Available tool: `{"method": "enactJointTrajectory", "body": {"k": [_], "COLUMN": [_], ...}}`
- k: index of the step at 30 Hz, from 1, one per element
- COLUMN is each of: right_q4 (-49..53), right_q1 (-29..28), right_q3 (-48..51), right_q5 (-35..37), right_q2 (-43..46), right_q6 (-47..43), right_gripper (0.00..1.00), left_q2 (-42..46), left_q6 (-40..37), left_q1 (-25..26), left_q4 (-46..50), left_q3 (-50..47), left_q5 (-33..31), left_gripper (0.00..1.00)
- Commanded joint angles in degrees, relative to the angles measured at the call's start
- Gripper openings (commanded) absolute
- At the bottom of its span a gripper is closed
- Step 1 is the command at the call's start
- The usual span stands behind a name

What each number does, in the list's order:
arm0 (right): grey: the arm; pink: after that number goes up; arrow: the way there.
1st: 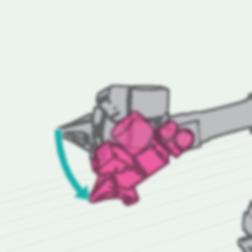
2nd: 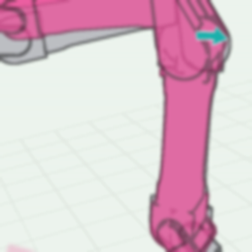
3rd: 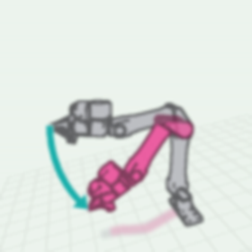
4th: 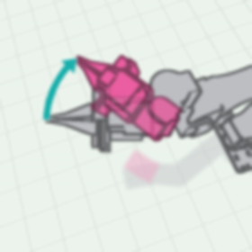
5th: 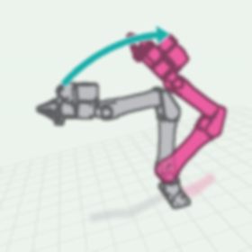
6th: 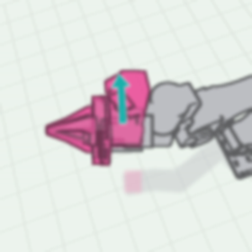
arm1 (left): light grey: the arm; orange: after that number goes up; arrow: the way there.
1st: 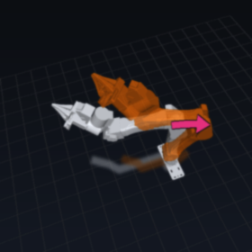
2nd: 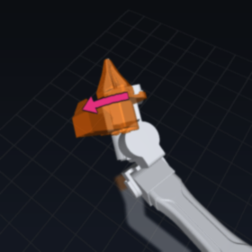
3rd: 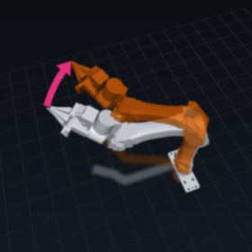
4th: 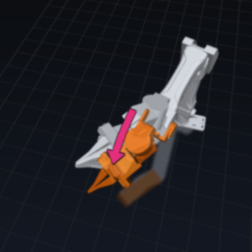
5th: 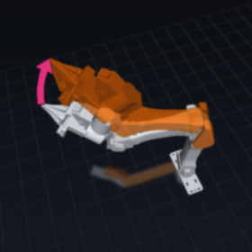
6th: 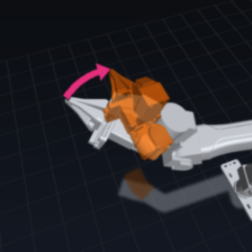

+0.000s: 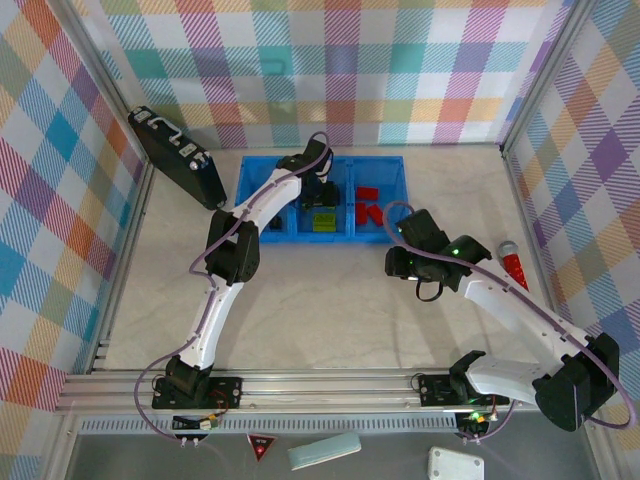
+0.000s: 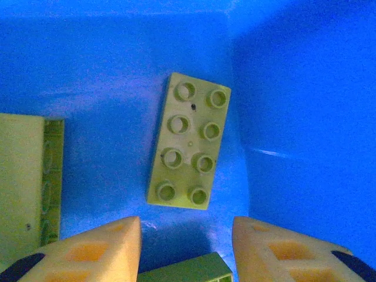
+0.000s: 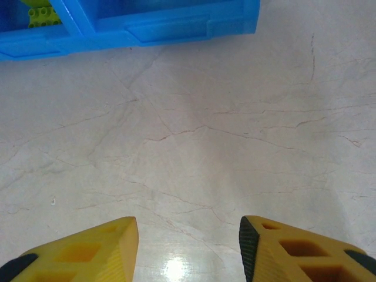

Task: Sort the legos into containers by color
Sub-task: Place the lego in the container.

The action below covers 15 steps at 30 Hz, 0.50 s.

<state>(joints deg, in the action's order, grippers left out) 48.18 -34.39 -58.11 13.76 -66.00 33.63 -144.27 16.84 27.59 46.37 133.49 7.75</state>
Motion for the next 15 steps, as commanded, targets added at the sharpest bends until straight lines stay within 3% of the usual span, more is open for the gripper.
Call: {"method": "enactJointTrajectory", "body": {"k": [1, 6, 12, 15], "right_q4": [2.1, 1.1, -0.7, -2.3], "right_q1": [0.5, 2.2, 6.9, 9.4], "right_q3": [-0.4, -0.4, -0.4, -0.4], "right_q5": [2.7, 4.3, 4.3, 4.5], "right_q2": [0.9, 0.6, -2.3, -3.8], "right_q6": [-0.7, -3.4, -7.5, -9.0], "right_gripper": [0.52, 0.55, 0.71, 0.81], "left_q2": [2.2, 6.2, 12.1, 17.3], "left_q6": [-0.6, -0.8, -2.8, -4.1], "left_q1": [-0.2, -0.1, 0.3, 0.3], "left_q4": [0.8, 2.4, 6.4, 5.6], "left_q3": [2.9, 2.9, 1.6, -3.7], "left_q5": [2.0, 2.6, -0.4, -2.9], "left_gripper": [0.47, 0.47, 0.5, 0.51]}}
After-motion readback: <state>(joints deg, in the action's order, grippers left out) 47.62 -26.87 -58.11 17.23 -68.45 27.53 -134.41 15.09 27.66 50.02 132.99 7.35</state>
